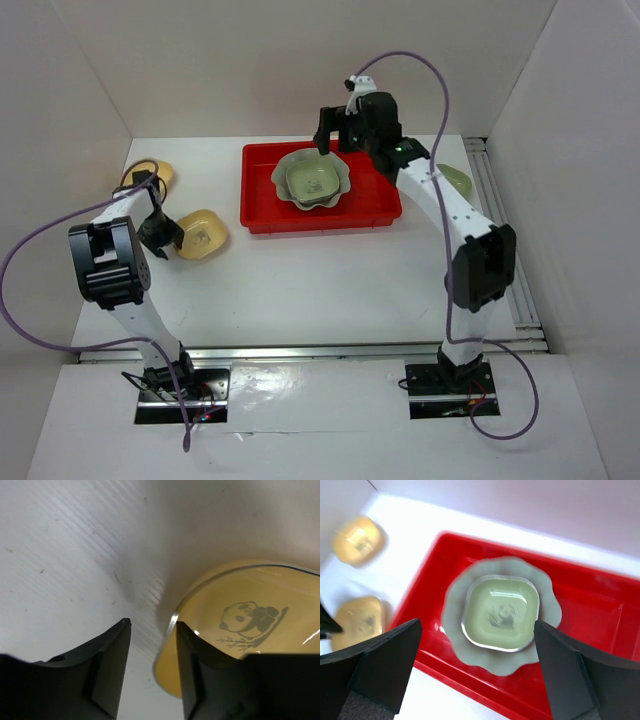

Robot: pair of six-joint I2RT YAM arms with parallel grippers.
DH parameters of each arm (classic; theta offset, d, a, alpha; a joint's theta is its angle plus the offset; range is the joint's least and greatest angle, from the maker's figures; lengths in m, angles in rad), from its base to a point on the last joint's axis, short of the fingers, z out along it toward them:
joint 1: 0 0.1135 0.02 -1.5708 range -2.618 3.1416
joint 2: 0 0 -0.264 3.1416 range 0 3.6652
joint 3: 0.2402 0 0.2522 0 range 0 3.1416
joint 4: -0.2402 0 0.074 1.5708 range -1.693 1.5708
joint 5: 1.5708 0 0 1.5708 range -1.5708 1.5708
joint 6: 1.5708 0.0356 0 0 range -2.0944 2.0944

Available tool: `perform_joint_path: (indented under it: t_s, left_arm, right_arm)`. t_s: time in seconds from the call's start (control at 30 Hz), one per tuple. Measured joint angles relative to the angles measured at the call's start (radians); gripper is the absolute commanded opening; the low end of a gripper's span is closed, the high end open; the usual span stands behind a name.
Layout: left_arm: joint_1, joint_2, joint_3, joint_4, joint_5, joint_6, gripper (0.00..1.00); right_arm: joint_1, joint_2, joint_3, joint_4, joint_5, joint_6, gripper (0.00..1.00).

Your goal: Place the plates into the plastic bin on the countertop

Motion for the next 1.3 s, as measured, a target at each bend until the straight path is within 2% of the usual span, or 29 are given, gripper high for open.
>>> perform_joint_path:
  t_s: [0.07,0.13,0.2,0.23,0.5,0.73,0.87,1.07,1.3]
  left_arm:
    - [-0.009,0.009,-0.007,0.011,-0.003,-0.015,0.3]
    - [-0.022,0.016,-0.013,0.015,-0.01,-0.023,0.14]
    - [-0.029,0.012,-0.01,0.02,-0.003,-0.035,0.02]
    - [-0.032,0.009,-0.008,0.031,0.002,-0.039,0.0]
    - [-0.053,-0.005,0.031,-0.006,-0.042,-0.069,0.0]
    - [-0.179,-0.308,0.038,-0.112,-0.303,-0.093,0.0]
    - [-0.253,-0.405,0.085,-0.117,-0.354,-0.087,0.0]
    - [-0.32,-0.39,0.116,-0.007,-0.178,-0.006,0.0]
    - [-0.456,-0.152,0.306,0.173,0.069,0.039,0.0]
  right_arm:
    - [0.004,-0.076,-0.024,0.018,0.001,0.002,1.0]
    - [0.006,-0.132,-0.032,0.039,0.005,0.002,1.0]
    - [0.006,-0.163,-0.035,0.063,0.011,0.002,1.0]
    - [0.006,-0.172,-0.041,0.073,0.014,0.002,1.0]
    - [0.006,-0.184,-0.132,0.077,0.027,0.01,1.0]
    - [0.006,-0.295,-0.262,0.072,0.102,0.04,1.0]
    - [0.006,-0.434,-0.391,0.069,0.2,0.071,1.0]
    - [0.006,-0.652,-0.571,0.07,0.432,0.127,1.0]
    - [0.006,-0.804,-0.642,0.042,0.609,0.172,1.0]
